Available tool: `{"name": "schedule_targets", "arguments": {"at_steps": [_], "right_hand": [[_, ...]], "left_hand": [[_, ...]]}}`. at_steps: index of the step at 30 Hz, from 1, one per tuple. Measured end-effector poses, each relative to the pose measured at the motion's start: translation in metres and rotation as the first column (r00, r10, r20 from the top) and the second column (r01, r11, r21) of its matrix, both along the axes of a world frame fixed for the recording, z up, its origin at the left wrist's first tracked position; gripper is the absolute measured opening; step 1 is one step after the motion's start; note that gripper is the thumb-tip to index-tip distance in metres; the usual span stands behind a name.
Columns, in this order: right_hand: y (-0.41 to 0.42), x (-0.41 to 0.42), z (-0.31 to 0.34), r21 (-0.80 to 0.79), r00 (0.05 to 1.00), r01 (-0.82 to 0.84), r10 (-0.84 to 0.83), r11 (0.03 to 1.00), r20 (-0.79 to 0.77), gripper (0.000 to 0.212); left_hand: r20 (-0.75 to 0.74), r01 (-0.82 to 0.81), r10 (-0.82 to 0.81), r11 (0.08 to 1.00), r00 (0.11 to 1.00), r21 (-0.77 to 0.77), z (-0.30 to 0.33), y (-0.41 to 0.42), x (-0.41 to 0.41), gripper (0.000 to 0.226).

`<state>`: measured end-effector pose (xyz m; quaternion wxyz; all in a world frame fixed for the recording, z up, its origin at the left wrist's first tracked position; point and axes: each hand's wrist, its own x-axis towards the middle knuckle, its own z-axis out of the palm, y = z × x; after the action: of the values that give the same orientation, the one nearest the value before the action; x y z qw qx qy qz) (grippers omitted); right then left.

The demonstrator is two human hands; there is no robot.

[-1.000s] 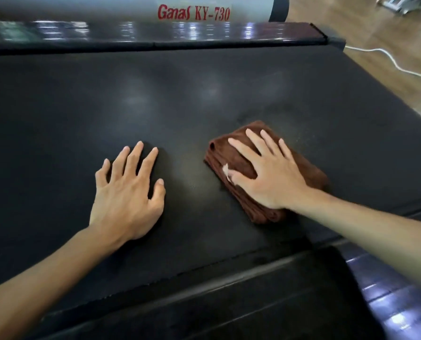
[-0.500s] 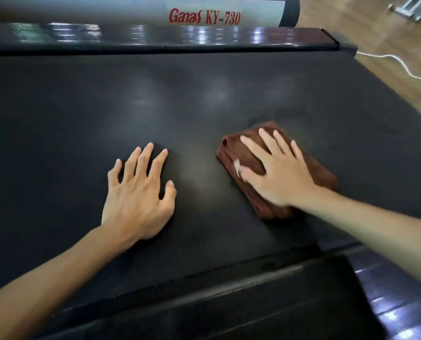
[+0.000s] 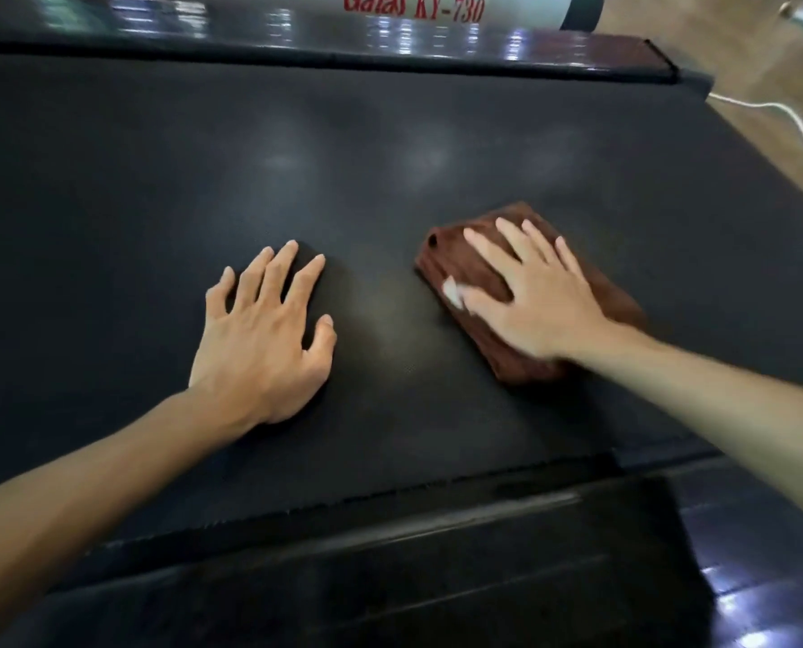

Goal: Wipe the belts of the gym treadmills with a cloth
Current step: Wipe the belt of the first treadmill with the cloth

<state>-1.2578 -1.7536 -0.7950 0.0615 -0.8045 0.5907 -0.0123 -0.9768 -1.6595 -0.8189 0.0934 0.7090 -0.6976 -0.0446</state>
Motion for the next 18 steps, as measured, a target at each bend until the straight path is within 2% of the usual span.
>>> {"name": "schedule_targets", "arguments": {"at_steps": [2, 4, 7, 9, 11, 15, 18], "right_hand": [[-0.030, 0.022, -0.001, 0.021, 1.000, 0.017, -0.017, 1.000, 0.001, 0.079], [-0.026, 0.043, -0.003, 0.005, 0.999, -0.034, 0.033, 0.999, 0.012, 0.085], [0.035, 0.039, -0.001, -0.031, 0.970, -0.240, 0.241, 0.970, 0.042, 0.086], [0.066, 0.014, 0.001, -0.003, 0.951, -0.309, 0.308, 0.951, 0.033, 0.083], [0.061, -0.008, 0.005, 0.026, 0.963, -0.268, 0.268, 0.963, 0.016, 0.083], [-0.016, -0.001, 0.005, -0.024, 0.998, -0.060, 0.060, 0.998, -0.011, 0.085], [-0.041, 0.031, 0.001, -0.041, 0.998, -0.066, 0.065, 0.997, -0.009, 0.079]], "left_hand": [[-0.001, 0.002, -0.002, 1.000, 1.000, 0.007, -0.001, 0.000, 0.001, 0.077], [0.008, 0.008, -0.008, 1.000, 1.000, 0.009, -0.001, 0.000, 0.002, 0.077], [0.011, 0.009, -0.009, 1.000, 1.000, 0.012, 0.001, -0.001, 0.002, 0.077], [0.011, 0.007, -0.007, 1.000, 1.000, 0.014, 0.001, 0.000, 0.001, 0.077], [0.005, 0.007, -0.007, 1.000, 1.000, 0.007, 0.000, -0.001, 0.001, 0.077], [-0.009, 0.010, -0.010, 1.000, 1.000, -0.008, -0.001, -0.001, 0.002, 0.077], [-0.005, 0.012, -0.012, 1.000, 1.000, -0.003, -0.002, -0.002, 0.001, 0.077]]}}
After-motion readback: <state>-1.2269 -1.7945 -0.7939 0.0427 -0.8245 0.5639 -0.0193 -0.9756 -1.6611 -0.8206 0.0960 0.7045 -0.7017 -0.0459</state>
